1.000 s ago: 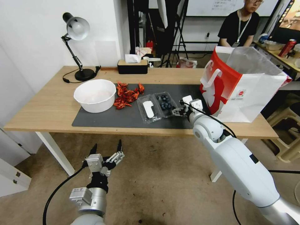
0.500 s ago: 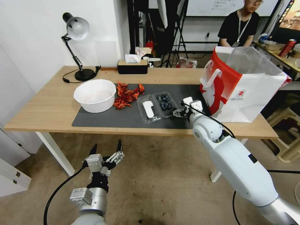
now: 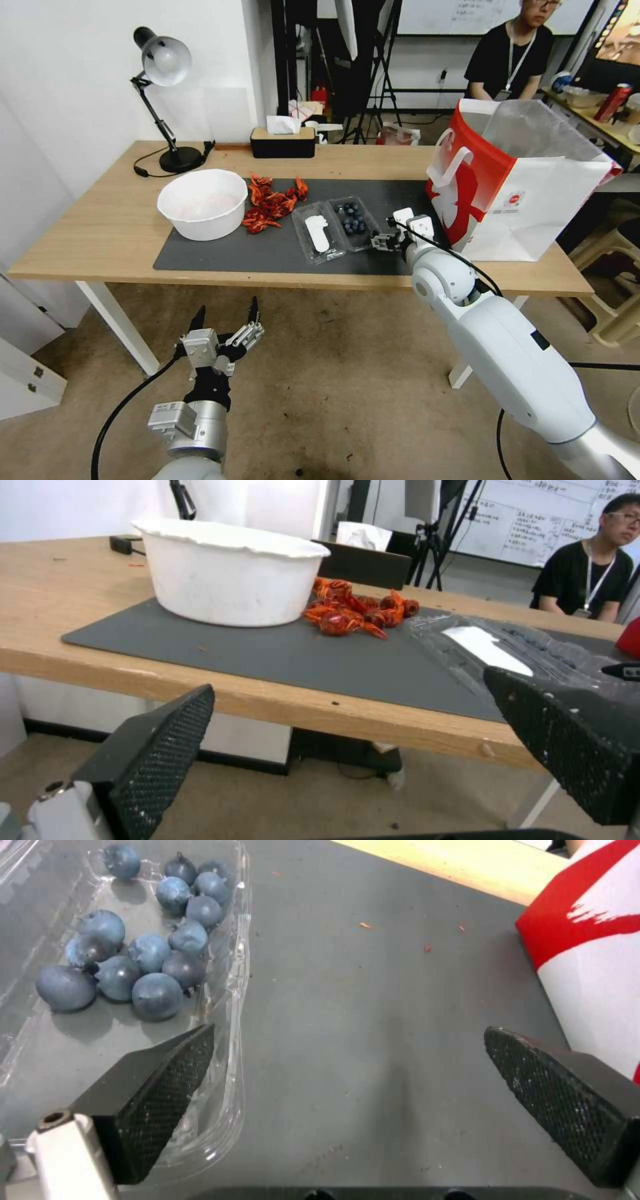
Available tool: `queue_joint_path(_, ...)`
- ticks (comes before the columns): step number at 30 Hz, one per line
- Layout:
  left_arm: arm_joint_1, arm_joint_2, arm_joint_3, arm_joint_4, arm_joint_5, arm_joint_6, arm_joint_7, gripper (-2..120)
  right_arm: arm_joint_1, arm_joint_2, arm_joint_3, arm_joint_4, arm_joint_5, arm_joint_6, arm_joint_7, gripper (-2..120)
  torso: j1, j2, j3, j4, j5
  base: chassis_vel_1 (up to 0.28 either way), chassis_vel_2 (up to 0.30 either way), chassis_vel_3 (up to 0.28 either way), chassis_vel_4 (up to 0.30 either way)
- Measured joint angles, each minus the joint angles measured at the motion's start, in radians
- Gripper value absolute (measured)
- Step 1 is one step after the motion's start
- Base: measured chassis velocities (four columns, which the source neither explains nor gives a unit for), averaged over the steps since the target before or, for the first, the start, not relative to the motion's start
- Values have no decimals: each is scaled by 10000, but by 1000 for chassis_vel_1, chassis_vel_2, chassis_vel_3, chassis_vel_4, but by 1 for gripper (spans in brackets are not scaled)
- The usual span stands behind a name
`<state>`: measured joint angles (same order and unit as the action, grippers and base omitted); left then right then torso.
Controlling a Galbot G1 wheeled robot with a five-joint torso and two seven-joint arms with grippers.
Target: Close the takeout container lid, then place the container into the takeout bag.
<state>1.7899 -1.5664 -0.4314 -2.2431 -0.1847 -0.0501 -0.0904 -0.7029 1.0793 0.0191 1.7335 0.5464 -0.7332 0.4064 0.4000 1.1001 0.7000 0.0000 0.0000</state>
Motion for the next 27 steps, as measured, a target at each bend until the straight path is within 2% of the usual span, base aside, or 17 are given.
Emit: queue_joint_path(27,5,44,53,71,28,-216,-31,100,-611,-179,339,602,242,-5,452,100,0,0,0,0,0,0,0,0,0)
